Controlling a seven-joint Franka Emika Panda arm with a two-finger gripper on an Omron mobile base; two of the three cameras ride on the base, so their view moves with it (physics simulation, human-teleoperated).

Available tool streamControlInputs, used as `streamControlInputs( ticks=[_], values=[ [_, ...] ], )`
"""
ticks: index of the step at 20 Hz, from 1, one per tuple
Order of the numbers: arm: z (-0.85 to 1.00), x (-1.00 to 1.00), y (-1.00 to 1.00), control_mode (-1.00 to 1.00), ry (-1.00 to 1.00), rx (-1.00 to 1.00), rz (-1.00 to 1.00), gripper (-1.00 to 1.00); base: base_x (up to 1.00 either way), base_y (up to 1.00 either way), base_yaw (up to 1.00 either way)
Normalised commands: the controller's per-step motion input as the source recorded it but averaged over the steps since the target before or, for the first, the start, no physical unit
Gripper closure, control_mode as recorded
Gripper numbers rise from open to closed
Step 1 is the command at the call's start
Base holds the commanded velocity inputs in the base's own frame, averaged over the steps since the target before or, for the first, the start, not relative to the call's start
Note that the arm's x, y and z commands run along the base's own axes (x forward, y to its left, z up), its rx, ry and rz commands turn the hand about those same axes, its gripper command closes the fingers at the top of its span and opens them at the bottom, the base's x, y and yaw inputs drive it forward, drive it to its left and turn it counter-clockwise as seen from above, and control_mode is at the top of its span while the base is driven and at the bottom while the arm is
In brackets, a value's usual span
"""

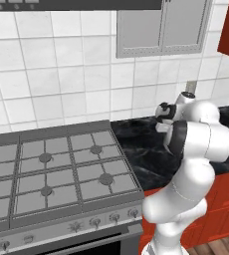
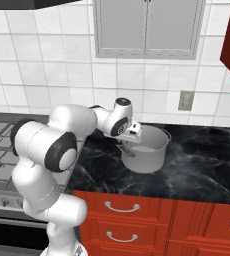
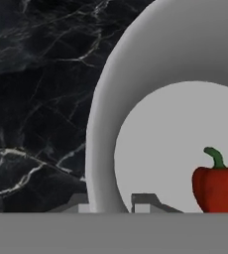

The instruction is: Turn on the sink faucet. Then move the bell pepper from the counter to the sink. Turn off the sink. Move the vegetable from the sink to the pot next to the stove. Finally move the pot to the front right burner.

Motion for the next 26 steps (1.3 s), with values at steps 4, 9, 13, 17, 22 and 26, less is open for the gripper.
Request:
streamControlInputs(
  ticks=[4, 9, 13, 17, 22, 26],
  values=[
    [0.28, -0.52, 0.4, -1.0, -0.09, 0.0, 0.01, 1.0, 0.0, 0.0, 0.0],
    [0.46, -0.46, 0.65, -1.0, -0.05, -0.02, 0.08, 1.0, 0.0, 0.0, 0.0],
    [0.38, -0.35, 0.85, -1.0, -0.01, -0.03, 0.12, 1.0, 0.0, 0.0, 0.0],
    [0.32, -0.28, 0.9, -1.0, 0.0, -0.02, 0.14, 1.0, 0.0, 0.0, 0.0],
    [0.26, -0.23, 0.94, -1.0, 0.0, -0.02, 0.15, 1.0, 0.0, 0.0, 0.0],
    [0.23, -0.24, 0.92, -1.0, 0.01, 0.0, 0.16, 1.0, 0.0, 0.0, 0.0]
  ],
)
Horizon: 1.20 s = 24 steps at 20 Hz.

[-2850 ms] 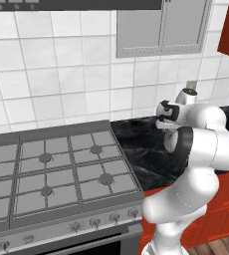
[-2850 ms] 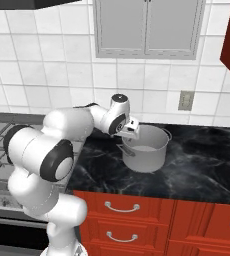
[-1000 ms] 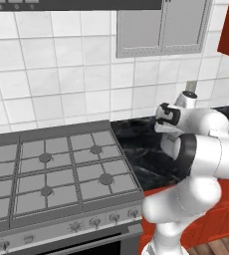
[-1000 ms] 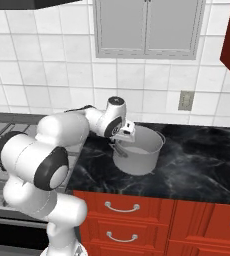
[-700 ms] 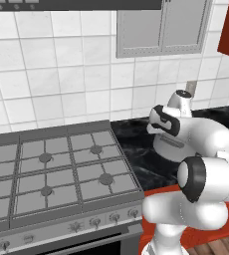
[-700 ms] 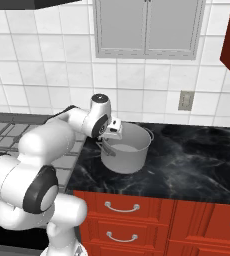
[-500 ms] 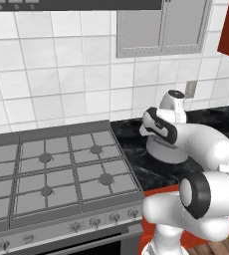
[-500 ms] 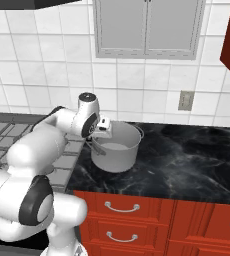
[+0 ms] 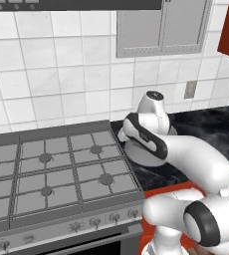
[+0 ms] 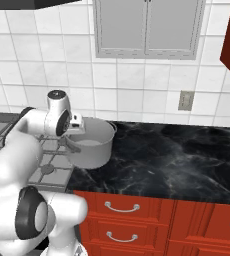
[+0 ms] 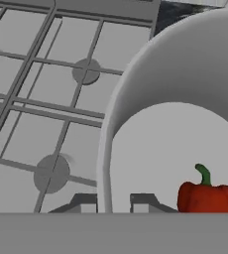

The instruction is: Turn on the sink faucet. Then move the bell pepper from the counter to the sink. Turn off the sink. Move the vegetable from the sink to the pot next to the stove. Finally move the pot to the front right burner.

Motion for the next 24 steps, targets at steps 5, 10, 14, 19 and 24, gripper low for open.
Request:
streamControlInputs(
  ticks=[5, 10, 14, 19, 24],
  values=[
    [0.14, -0.31, 0.86, -1.0, 0.01, 0.0, 0.17, 1.0, 0.0, 0.0, 0.0],
    [0.02, -0.34, 0.82, -1.0, 0.0, 0.0, 0.15, 1.0, 0.0, 0.0, 0.0],
    [-0.01, -0.33, 0.69, -1.0, 0.0, -0.01, 0.12, 1.0, 0.0, 0.0, 0.0],
    [-0.26, -0.03, 0.26, -1.0, 0.0, -0.04, 0.03, 1.0, 0.0, 0.0, 0.0],
    [-0.27, 0.0, 0.05, -1.0, 0.01, -0.05, 0.0, 1.0, 0.0, 0.0, 0.0]
  ],
)
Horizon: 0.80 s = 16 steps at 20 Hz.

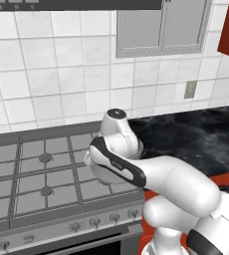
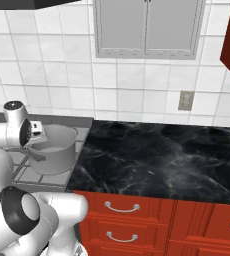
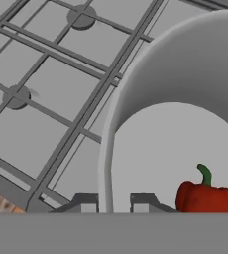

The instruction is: Turn on the sink faucet. Then move the bell pepper from the counter to the sink. Turn off the sink. Move the vegetable from the sink to the pot next to the stove. Finally move the pot to the front right burner.

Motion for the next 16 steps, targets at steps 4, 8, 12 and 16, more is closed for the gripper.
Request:
streamControlInputs(
  ticks=[4, 8, 12, 16],
  values=[
    [-0.13, 0.0, 0.15, -1.0, 0.03, 0.0, 0.01, 1.0, 0.0, 0.0, 0.0],
    [-0.03, -0.08, 0.19, -1.0, 0.05, 0.0, 0.03, 1.0, 0.0, 0.0, 0.0],
    [-0.11, -0.08, 0.18, -1.0, 0.04, 0.0, 0.03, 1.0, 0.0, 0.0, 0.0],
    [-0.15, -0.03, 0.15, -1.0, 0.04, 0.0, 0.02, 1.0, 0.0, 0.0, 0.0]
  ],
)
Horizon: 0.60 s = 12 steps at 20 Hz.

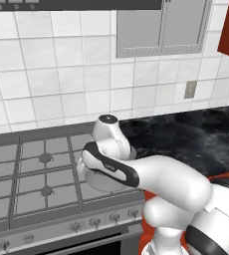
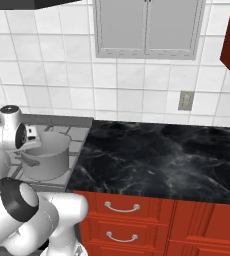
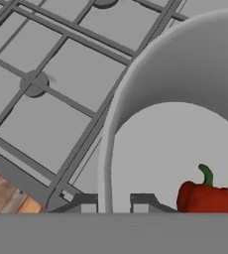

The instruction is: Turn on the sink faucet. Then move the bell pepper from the counter to the sink. Turn off the sink. Move the vegetable from the sink to the pot next to the stove. Finally move the pot to the front right burner.

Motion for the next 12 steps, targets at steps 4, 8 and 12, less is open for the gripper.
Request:
streamControlInputs(
  ticks=[4, 8, 12],
  values=[
    [-0.19, 0.0, 0.02, -1.0, 0.01, 0.0, 0.0, 1.0, 0.0, 0.0, 0.0],
    [-0.12, 0.0, 0.0, -1.0, 0.0, 0.0, 0.0, 1.0, 0.0, 0.0, 0.0],
    [-0.11, -0.06, 0.0, -1.0, 0.0, 0.0, 0.0, -1.0, 0.0, 0.0, 0.0]
  ],
)
